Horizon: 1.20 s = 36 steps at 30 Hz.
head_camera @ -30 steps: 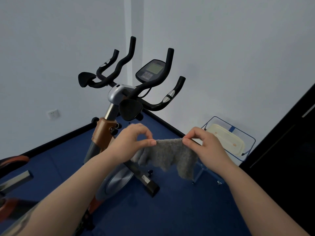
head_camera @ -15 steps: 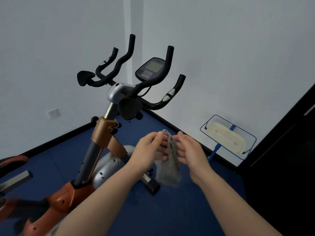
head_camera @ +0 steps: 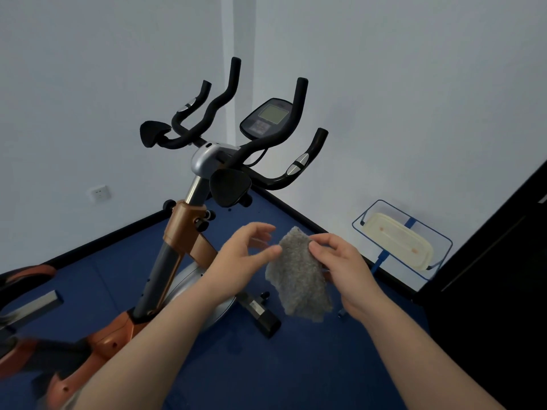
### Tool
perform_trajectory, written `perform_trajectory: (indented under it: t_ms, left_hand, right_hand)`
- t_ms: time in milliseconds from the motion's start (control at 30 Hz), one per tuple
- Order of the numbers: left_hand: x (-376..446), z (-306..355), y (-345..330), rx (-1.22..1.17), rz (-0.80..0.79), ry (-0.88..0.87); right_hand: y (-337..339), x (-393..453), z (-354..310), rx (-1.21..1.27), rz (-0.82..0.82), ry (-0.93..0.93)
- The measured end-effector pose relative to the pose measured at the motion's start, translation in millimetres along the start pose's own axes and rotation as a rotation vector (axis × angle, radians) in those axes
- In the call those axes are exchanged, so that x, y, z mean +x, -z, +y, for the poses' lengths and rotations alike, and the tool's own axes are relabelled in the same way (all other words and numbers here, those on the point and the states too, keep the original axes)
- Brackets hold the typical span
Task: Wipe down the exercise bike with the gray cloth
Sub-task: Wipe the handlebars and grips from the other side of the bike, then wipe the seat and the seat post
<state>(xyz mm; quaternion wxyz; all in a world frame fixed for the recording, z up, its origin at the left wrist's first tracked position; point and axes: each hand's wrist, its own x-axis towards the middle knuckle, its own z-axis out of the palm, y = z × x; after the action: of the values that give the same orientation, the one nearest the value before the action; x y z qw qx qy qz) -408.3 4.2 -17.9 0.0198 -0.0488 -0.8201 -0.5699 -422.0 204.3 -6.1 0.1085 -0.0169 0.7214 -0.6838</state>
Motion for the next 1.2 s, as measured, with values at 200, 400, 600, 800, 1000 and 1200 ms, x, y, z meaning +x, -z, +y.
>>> perform_trajectory:
  t_ms: [200,400,600,800,1000,1200]
  left_hand:
    - [-2,-6,-2,0.027,-0.131,0.048]
    - [-7,2,-1,0.146,-0.091,-0.011]
    - [-10,13,-7,0.314,-0.117,-0.076]
    - [-28,11,6,0.296,-0.015,0.065]
    - [-74,-11,29,0.233,0.346,0.261]
    - [-134,-34,44,0.297,0.461,0.395]
  right_hand:
    - [9,4,0,0.007,-0.093,0.008]
    - [18,7,2,-0.228,-0.120,0.166]
    - [10,11,-7,-0.813,-0.368,0.450]
    - [18,19,-2,-0.669,-0.439,0.385]
    - [11,34,3,-0.656,-0.604,0.410]
    - [-51,23,19,-0.675,-0.684,0.434]
